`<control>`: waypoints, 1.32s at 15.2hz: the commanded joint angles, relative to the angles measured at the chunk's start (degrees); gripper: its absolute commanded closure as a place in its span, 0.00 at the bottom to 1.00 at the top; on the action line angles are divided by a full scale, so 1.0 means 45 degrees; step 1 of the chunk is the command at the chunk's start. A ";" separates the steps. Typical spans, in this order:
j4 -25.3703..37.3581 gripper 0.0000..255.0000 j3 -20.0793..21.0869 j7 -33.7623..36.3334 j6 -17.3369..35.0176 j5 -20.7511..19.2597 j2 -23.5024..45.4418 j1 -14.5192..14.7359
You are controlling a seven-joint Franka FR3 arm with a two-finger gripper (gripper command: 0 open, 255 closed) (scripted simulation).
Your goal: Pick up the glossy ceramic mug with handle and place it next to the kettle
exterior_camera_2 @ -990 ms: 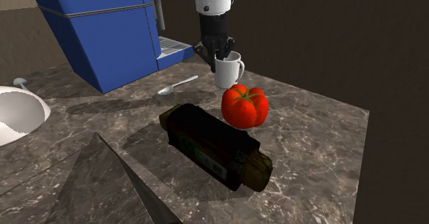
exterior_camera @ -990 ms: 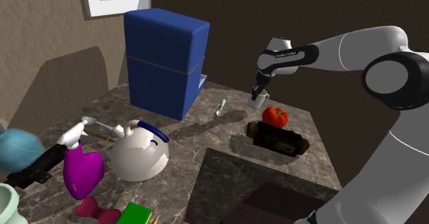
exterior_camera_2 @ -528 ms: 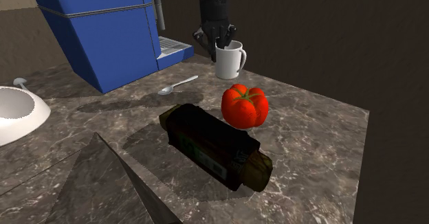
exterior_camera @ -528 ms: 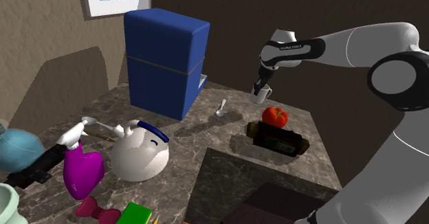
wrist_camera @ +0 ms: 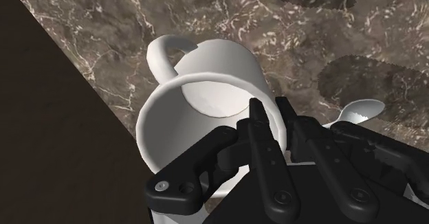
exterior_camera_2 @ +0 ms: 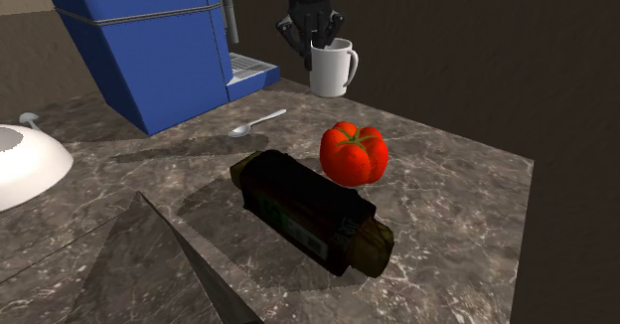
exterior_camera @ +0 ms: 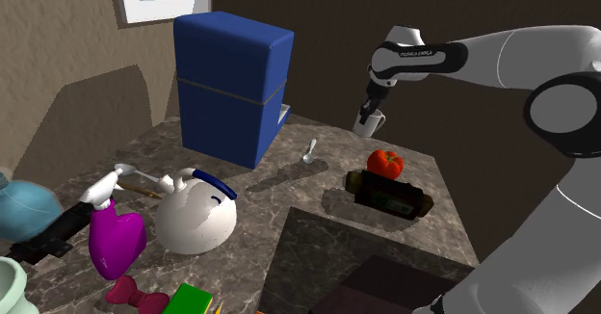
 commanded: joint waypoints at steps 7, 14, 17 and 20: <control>0.1232 1.00 -0.0011 -0.0007 -0.1377 -0.0043 -0.0152 -0.0002; 0.2432 1.00 -0.0020 -0.0032 -0.2576 -0.0039 -0.0151 -0.0013; 0.3006 1.00 -0.0026 -0.0052 -0.3103 -0.0023 -0.0103 -0.0024; 0.3620 1.00 -0.0035 -0.0079 -0.3641 0.0003 -0.0024 -0.0040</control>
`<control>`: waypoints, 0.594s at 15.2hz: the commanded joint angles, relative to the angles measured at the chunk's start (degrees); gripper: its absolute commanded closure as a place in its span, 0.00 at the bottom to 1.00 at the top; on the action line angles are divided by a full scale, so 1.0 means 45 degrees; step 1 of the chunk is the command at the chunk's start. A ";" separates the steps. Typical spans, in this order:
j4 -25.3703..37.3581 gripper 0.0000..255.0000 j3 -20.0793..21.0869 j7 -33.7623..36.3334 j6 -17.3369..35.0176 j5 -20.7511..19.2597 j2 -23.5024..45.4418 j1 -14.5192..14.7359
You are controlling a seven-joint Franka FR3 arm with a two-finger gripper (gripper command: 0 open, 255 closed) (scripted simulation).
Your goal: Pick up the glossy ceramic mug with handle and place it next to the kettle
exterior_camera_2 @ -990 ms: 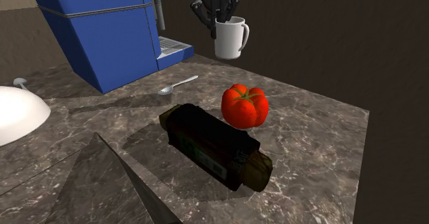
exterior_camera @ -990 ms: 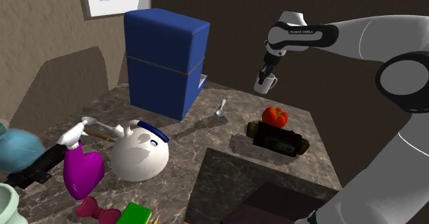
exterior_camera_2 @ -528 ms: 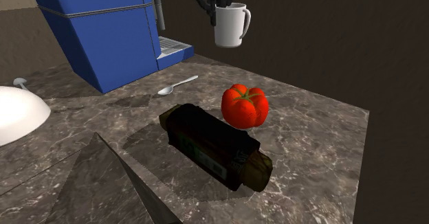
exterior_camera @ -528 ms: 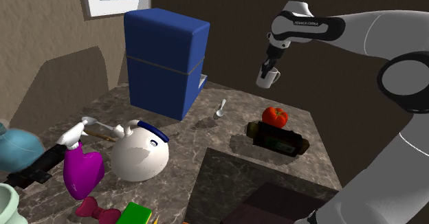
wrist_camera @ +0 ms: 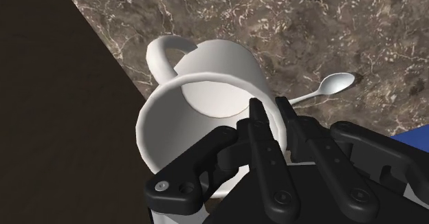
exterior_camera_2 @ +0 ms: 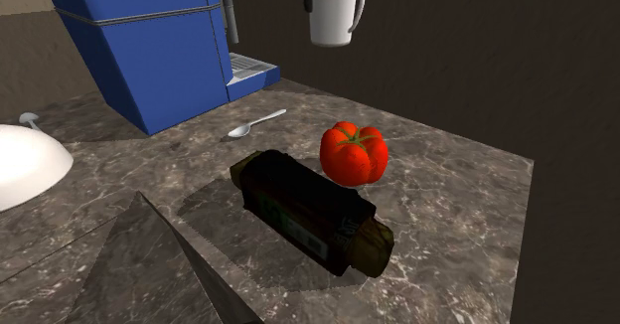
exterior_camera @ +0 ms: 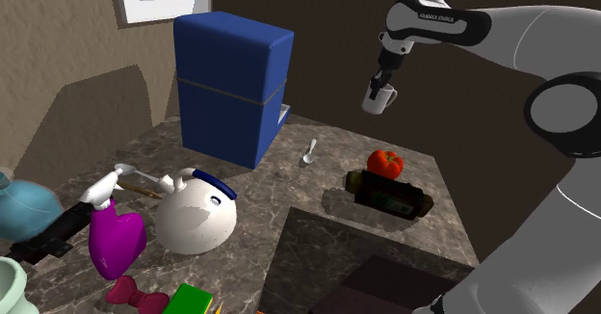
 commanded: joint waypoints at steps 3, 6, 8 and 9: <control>0.0760 1.00 -0.0016 -0.0043 -0.0667 0.0033 0.0095 -0.0028; 0.0342 1.00 0.0381 0.0894 -0.0607 -0.0173 -0.0258 0.0509; 0.0151 1.00 0.0659 0.1512 -0.0593 -0.0281 -0.0422 0.0846; 0.0082 1.00 0.0799 0.1819 -0.0593 -0.0327 -0.0483 0.1010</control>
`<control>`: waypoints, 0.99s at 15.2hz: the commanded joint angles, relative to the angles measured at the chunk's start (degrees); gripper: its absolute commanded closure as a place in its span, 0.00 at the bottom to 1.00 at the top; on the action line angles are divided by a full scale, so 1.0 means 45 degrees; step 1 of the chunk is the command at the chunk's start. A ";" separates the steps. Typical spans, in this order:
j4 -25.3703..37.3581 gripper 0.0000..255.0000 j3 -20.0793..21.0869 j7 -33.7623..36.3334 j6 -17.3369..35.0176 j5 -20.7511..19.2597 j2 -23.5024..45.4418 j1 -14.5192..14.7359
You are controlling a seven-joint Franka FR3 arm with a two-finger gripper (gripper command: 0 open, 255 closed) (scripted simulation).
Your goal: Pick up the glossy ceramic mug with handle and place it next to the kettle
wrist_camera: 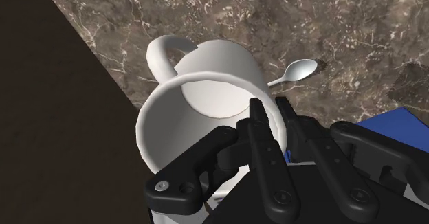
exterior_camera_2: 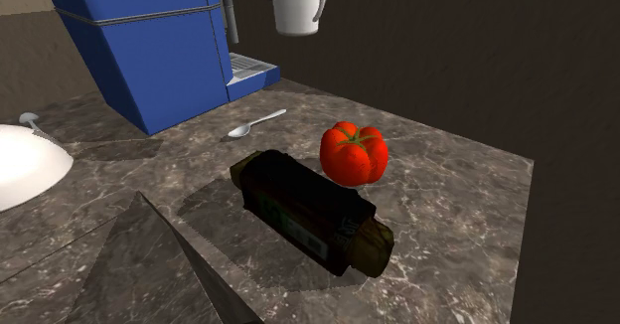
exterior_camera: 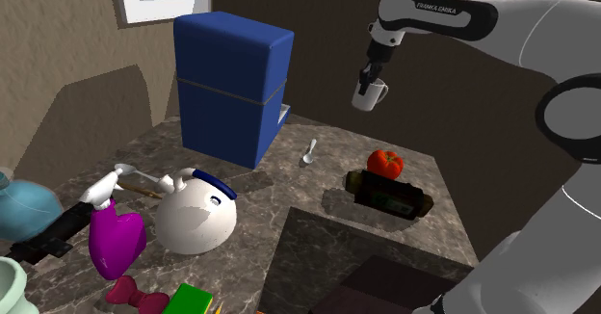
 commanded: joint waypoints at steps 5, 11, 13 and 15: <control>-0.0251 1.00 0.0825 0.1827 -0.0012 -0.0228 -0.0201 0.0970; 0.0180 1.00 0.1636 0.3573 -0.0214 -0.0352 0.0116 0.1901; 0.0461 1.00 0.1891 0.4138 -0.0316 -0.0387 0.0328 0.2211; 0.0816 1.00 0.2142 0.4694 -0.0439 -0.0425 0.0593 0.2520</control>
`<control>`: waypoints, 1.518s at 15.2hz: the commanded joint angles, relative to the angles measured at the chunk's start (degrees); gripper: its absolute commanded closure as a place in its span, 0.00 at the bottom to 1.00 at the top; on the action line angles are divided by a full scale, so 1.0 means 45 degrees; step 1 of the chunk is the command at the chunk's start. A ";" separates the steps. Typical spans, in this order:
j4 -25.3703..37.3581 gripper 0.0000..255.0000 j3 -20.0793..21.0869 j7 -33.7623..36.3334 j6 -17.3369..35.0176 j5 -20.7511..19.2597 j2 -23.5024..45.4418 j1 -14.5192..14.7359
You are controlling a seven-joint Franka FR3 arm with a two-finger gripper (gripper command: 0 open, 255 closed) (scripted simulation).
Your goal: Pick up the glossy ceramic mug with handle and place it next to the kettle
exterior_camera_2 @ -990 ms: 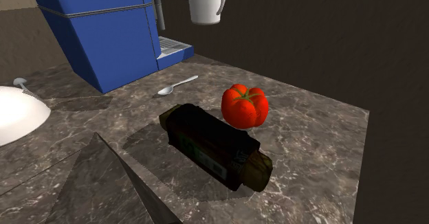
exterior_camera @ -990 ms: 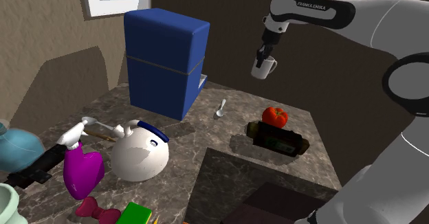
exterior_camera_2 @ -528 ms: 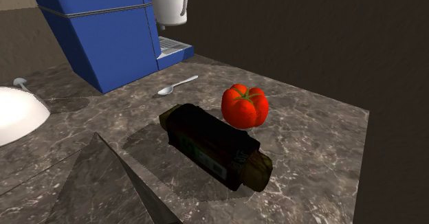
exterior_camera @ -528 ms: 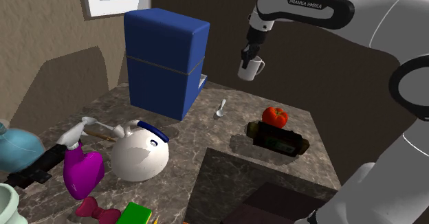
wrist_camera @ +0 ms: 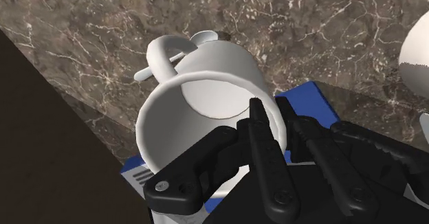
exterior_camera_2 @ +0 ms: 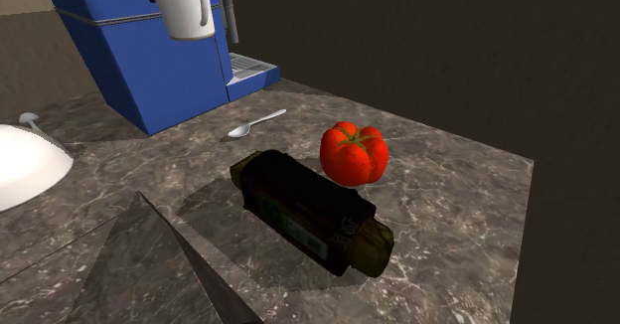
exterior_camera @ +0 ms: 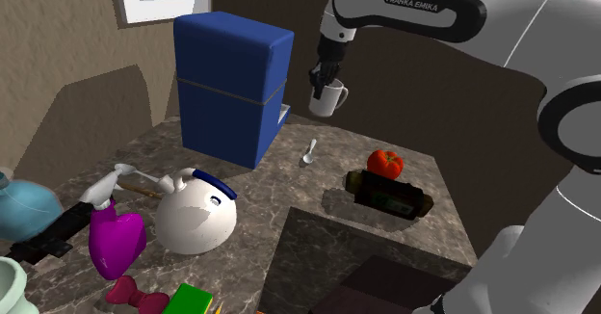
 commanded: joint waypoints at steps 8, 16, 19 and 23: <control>0.2552 1.00 0.1006 0.2435 -0.0887 -0.0222 0.1821 0.1460; 0.7479 1.00 0.1605 0.4347 -0.2723 -0.0593 0.5065 0.3022; 0.6284 1.00 0.1602 0.4401 -0.1941 -0.0568 0.4654 0.2990; 0.4987 1.00 0.1609 0.4466 -0.1024 -0.0554 0.4277 0.2950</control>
